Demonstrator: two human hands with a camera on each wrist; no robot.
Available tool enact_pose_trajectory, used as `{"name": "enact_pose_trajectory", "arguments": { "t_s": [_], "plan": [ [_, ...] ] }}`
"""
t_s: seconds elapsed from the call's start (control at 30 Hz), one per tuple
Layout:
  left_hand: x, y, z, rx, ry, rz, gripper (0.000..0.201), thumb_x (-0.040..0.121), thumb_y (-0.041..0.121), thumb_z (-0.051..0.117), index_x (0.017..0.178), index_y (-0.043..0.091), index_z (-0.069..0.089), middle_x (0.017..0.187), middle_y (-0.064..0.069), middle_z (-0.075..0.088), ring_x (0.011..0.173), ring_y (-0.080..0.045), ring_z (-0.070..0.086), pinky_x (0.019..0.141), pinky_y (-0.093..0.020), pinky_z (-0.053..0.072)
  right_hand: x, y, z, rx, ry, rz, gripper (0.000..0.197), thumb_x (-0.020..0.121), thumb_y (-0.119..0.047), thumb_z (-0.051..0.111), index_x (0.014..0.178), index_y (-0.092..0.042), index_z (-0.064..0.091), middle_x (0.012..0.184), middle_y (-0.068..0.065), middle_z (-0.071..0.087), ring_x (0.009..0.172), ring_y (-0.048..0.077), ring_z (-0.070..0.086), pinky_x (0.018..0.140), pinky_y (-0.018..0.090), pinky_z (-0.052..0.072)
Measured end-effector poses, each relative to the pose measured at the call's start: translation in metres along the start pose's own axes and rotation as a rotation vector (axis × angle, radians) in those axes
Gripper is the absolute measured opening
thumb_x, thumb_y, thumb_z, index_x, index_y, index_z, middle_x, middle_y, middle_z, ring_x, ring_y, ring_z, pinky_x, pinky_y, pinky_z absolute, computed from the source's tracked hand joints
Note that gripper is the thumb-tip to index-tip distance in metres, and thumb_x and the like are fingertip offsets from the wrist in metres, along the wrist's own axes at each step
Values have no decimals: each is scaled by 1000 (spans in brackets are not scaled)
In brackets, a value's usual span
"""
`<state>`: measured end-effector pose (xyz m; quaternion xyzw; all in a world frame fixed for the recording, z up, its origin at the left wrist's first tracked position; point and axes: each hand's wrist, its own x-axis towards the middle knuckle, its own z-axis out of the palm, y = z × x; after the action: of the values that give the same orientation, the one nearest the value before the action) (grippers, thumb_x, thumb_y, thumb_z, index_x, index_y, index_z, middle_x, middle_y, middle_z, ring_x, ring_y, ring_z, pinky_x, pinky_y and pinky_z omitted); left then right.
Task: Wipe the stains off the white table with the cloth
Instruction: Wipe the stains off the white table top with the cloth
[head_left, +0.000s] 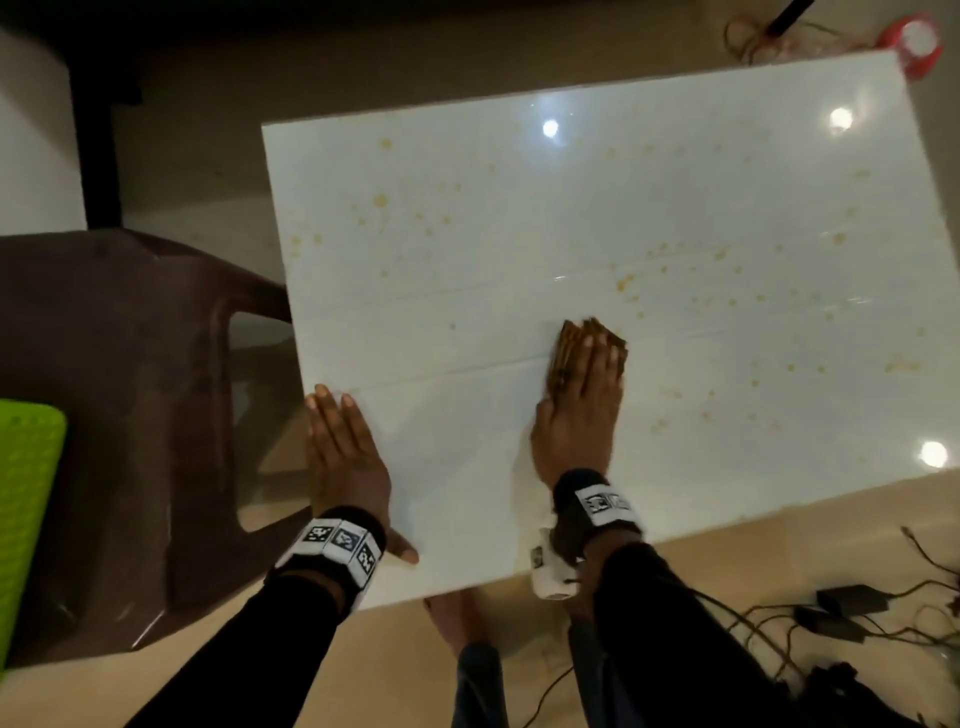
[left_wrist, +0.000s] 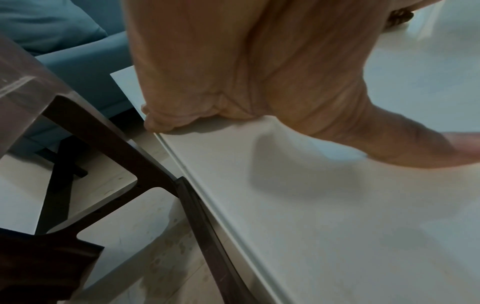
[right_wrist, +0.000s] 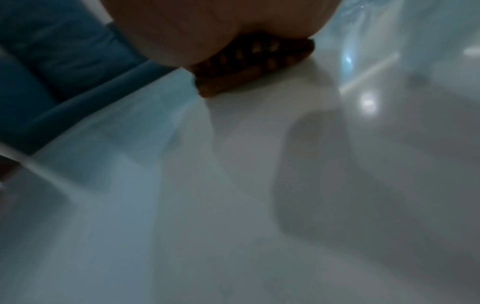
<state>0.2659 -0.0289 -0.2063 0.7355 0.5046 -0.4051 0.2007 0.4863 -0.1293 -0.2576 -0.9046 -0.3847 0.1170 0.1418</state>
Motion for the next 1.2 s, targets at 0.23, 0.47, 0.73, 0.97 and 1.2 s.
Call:
{"name": "enact_pose_trajectory", "arguments": {
  "t_s": [0.23, 0.47, 0.73, 0.97, 1.2],
  "plan": [
    [0, 2, -2, 9, 10, 1, 204, 9, 86, 79, 138, -17, -41, 144, -44, -43, 143, -57, -31, 124, -56, -4, 0, -52, 25, -44, -202, -842, 80, 95, -21, 52, 166, -4, 19, 173, 21, 21, 162, 39, 15, 131, 55, 17],
    [-2, 0, -2, 51, -9, 14, 202, 11, 89, 75, 135, -20, -40, 141, -48, -42, 141, -61, -30, 122, -59, -6, 26, -55, 22, 37, -19, -147, 72, 106, -34, 38, 165, 2, 15, 174, 25, 9, 162, 41, 4, 132, 53, 6],
    [1, 3, -5, 129, -22, -8, 200, 16, 93, 72, 135, -23, -37, 139, -51, -40, 138, -65, -30, 121, -62, -8, 84, -47, 22, 35, -68, -507, 73, 100, -18, 44, 165, -2, 15, 171, 27, 19, 160, 46, 14, 131, 58, 13],
    [3, 3, -7, 110, -31, -10, 197, 20, 88, 78, 137, -17, -41, 135, -48, -49, 139, -61, -33, 123, -59, -9, 8, -149, 49, 46, -238, -647, 70, 103, -32, 30, 167, -7, 17, 175, 20, 13, 163, 36, 6, 131, 54, 11],
    [1, 5, -4, 92, -32, -17, 202, 10, 91, 73, 137, -22, -36, 140, -50, -41, 139, -64, -31, 121, -62, -6, 75, -59, 24, 21, -121, -624, 77, 90, -16, 47, 164, -3, 27, 172, 22, 23, 161, 41, 17, 130, 57, 17]
  ]
}}
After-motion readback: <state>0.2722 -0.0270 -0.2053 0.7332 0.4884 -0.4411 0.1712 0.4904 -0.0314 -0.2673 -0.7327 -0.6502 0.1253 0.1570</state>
